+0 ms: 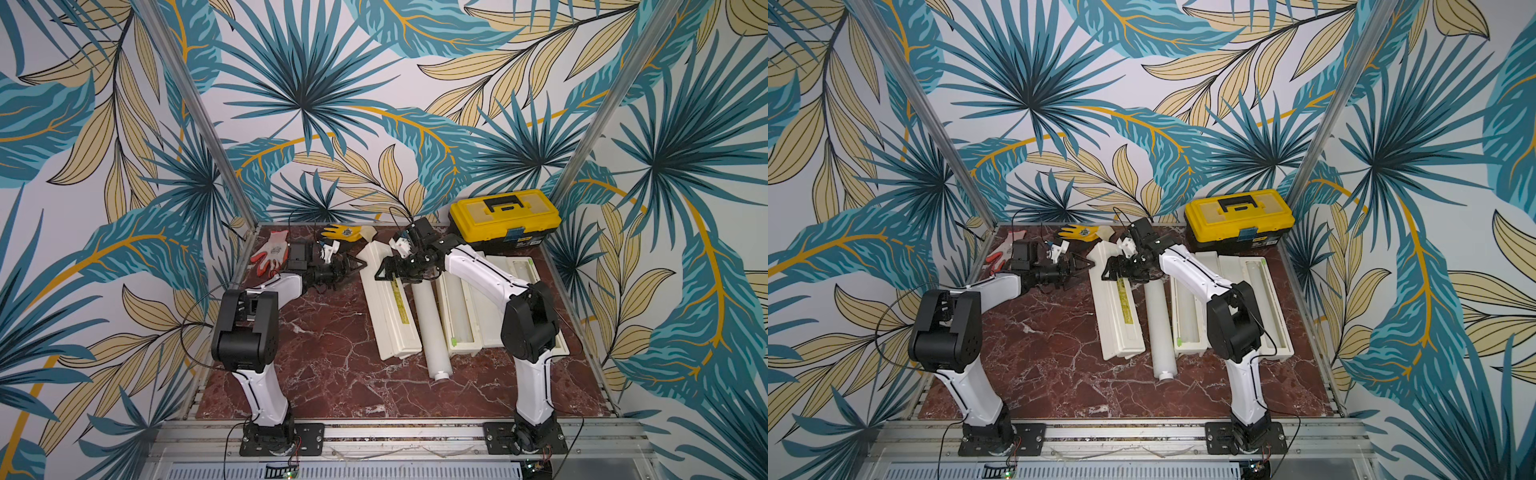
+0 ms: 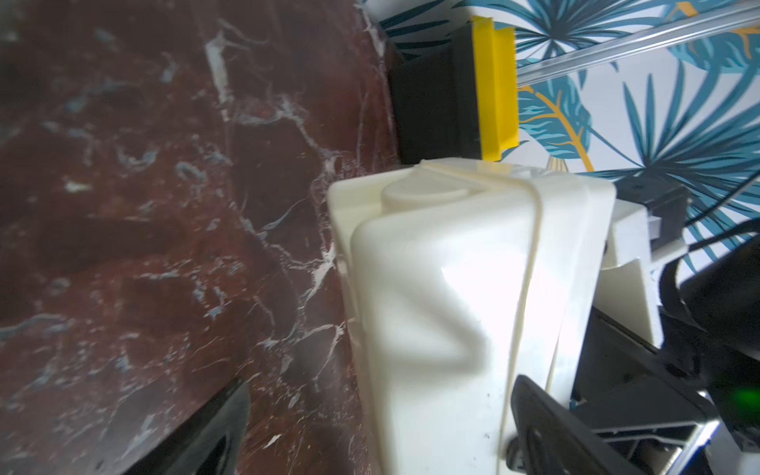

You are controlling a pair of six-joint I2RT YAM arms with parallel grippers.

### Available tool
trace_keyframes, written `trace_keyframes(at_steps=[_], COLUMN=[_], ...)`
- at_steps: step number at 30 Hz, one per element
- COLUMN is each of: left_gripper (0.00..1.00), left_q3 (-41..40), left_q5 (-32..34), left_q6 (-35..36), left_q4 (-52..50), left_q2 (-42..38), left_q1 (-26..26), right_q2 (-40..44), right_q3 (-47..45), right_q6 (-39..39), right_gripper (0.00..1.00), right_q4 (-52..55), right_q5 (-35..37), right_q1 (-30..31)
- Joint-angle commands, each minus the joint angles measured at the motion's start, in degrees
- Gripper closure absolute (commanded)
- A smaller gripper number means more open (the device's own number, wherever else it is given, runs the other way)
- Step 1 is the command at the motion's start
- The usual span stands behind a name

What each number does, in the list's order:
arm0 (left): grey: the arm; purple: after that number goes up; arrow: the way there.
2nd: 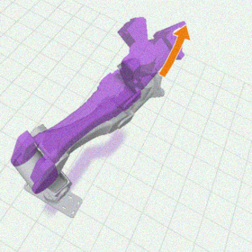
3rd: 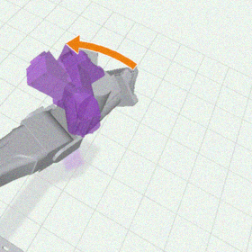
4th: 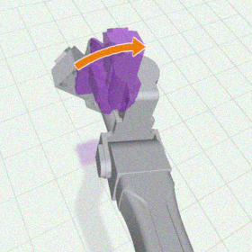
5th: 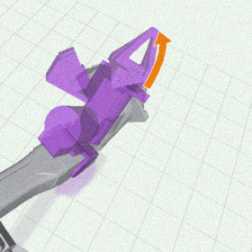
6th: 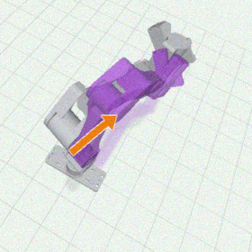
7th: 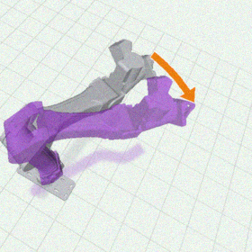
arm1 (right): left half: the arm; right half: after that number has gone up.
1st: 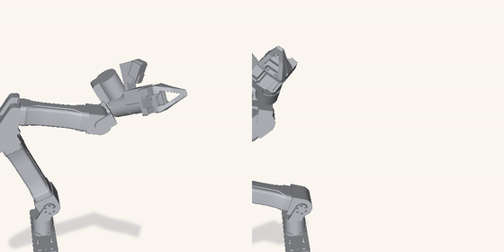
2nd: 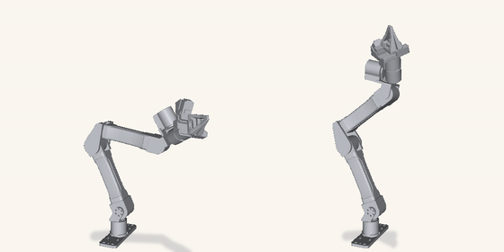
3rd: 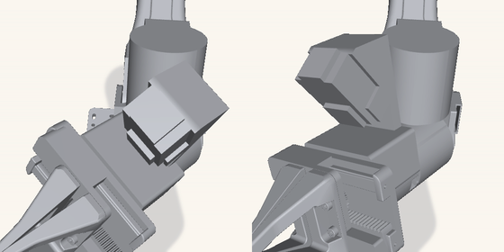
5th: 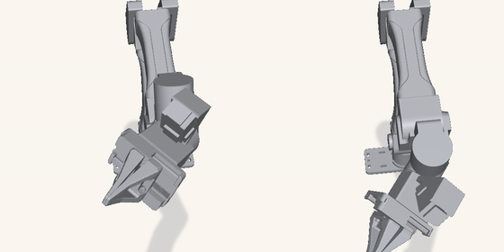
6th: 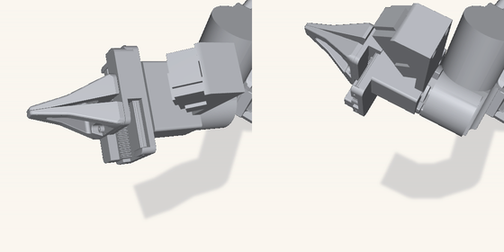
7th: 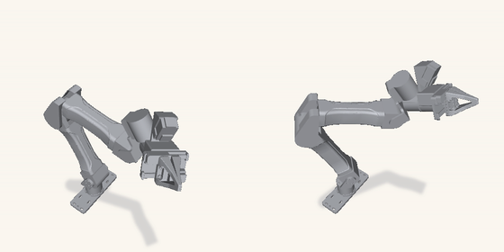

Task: Put plastic wrap rolls into dispensers
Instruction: Open the lid of the plastic wrap cutting box.

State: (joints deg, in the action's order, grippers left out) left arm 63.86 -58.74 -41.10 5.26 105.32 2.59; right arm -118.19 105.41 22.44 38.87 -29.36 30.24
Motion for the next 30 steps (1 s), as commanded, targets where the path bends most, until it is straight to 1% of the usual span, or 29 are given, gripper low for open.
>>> trace_keyframes(at_steps=[1, 7, 13, 21, 26, 28, 30], left_gripper=[0.00, 0.00, 0.00, 0.00, 0.00, 0.04, 0.13], left_q3=[-1.87, -0.49, -0.20, 0.47, 1.09, 1.02, 0.92], left_q5=[-3.79, -4.79, -6.62, -7.54, -7.03, -6.77, -6.52], left_q6=[-4.73, -4.33, -7.63, -13.72, -14.23, -14.53, -14.70], left_q4=[10.12, 10.59, 15.85, 22.91, 23.32, 23.39, 23.45], left_q2=[-1.41, -1.17, -1.08, -1.30, -0.09, 0.88, 2.00], left_q1=[0.31, 2.29, 4.16, 4.79, 5.73, 6.06, 6.34], right_q2=[3.22, 3.42, 2.76, 1.43, 1.12, 1.05, 0.82], right_q3=[-0.88, -1.08, -0.93, -0.89, -1.49, -1.77, -1.95], right_q6=[-1.12, 0.10, 1.81, 5.04, 7.13, 7.61, 7.53], right_gripper=[0.38, 0.38, 0.38, 0.38, 0.38, 0.39, 0.39], right_q4=[-4.56, -8.53, -12.36, -16.11, -19.27, -20.27, -20.31], right_q5=[-9.39, -14.97, -20.95, -25.77, -28.28, -29.06, -29.29], right_q1=[-0.97, -1.93, -2.29, -2.32, -2.35, -2.24, -2.24])
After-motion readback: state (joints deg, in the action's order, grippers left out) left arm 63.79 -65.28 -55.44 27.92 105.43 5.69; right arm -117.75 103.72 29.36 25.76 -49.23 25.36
